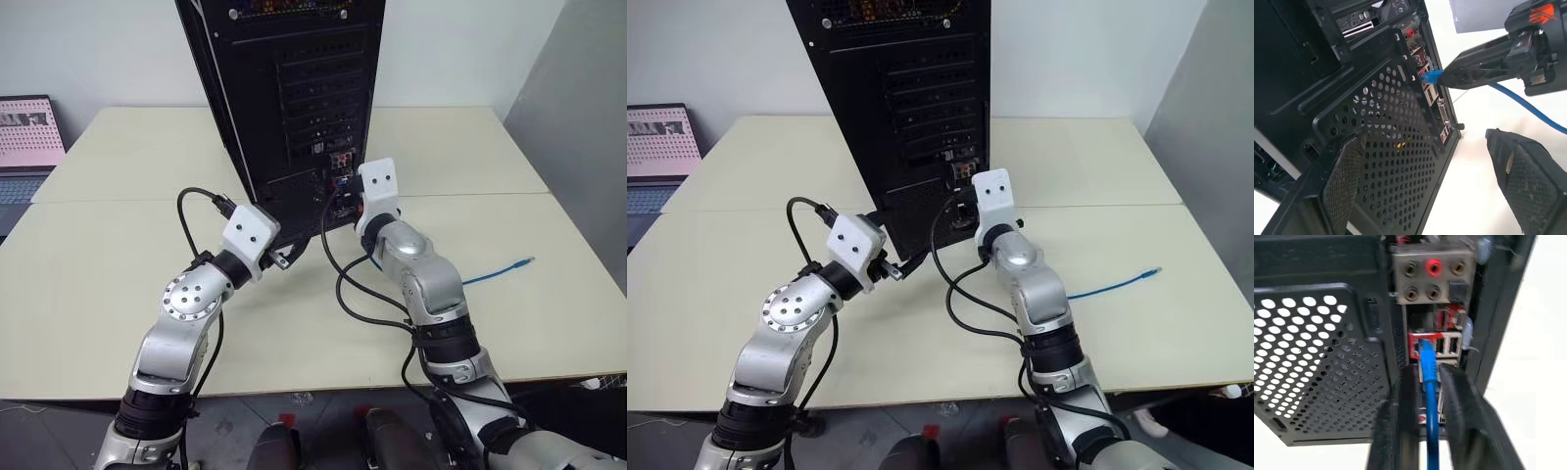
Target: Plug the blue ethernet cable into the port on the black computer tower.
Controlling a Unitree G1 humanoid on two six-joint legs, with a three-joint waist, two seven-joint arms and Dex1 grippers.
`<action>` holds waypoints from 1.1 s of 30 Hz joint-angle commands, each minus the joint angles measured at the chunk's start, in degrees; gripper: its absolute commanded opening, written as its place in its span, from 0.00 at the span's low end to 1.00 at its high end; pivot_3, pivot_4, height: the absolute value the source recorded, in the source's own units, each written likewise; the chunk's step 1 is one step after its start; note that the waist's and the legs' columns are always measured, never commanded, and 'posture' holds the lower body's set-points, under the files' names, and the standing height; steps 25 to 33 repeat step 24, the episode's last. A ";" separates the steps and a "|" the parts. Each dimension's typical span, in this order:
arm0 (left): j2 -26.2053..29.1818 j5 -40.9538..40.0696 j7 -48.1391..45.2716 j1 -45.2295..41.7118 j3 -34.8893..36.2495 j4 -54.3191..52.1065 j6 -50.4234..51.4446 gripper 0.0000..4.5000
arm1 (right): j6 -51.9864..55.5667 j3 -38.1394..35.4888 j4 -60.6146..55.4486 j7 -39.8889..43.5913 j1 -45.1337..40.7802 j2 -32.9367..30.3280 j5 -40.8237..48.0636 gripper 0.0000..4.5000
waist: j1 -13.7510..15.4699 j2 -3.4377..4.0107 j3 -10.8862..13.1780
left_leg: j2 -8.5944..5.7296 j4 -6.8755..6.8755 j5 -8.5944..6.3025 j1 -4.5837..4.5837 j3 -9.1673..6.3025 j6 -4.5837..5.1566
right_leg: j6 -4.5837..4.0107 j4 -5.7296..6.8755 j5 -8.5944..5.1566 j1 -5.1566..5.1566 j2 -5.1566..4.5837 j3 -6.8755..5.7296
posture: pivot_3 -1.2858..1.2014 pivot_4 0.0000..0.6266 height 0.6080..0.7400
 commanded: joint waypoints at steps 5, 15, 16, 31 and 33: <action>3.93 -5.66 -4.12 1.10 4.58 -2.72 7.94 0.93 | 3.94 -0.27 -14.57 10.12 3.37 -8.63 4.28 0.50 | 0.62 0.00 0.00 | 0.00 0.00 0.00 -0.06 -0.02 0.00 | 0.00 -0.09 0.00 0.01 0.00 -0.02 | 0.52 0.24 1.00; 16.55 -10.84 -13.35 1.84 12.36 -0.95 11.34 0.93 | 5.98 -11.51 -27.39 38.96 12.81 -29.52 26.91 0.98 | 0.86 -0.01 0.04 | -0.02 -0.01 -0.01 -0.06 -0.07 0.01 | 0.02 -0.25 -0.01 0.08 0.02 -0.24 | 0.52 0.24 1.00; 17.50 -11.81 -14.70 2.20 12.78 -0.83 11.46 0.93 | 6.35 -13.05 -26.94 39.66 12.89 -30.86 28.40 0.98 | 0.90 0.00 0.04 | -0.03 -0.02 -0.01 -0.06 -0.06 0.02 | 0.02 -0.25 -0.01 0.07 0.02 -0.24 | 0.52 0.24 1.00; 21.34 -16.29 -21.30 3.15 15.39 -0.79 11.01 0.93 | 2.69 -16.83 -20.90 41.25 11.87 -37.27 28.89 0.98 | 0.78 -0.01 0.05 | -0.03 0.00 -0.01 0.00 0.08 0.02 | 0.04 -0.23 -0.03 0.07 0.10 -0.19 | 0.52 0.24 1.00; 21.34 -16.29 -21.30 3.15 15.39 -0.79 11.01 0.93 | 2.69 -16.83 -20.90 41.25 11.87 -37.27 28.89 0.98 | 0.78 -0.01 0.05 | -0.03 0.00 -0.01 0.00 0.08 0.02 | 0.04 -0.23 -0.03 0.07 0.10 -0.19 | 0.52 0.24 1.00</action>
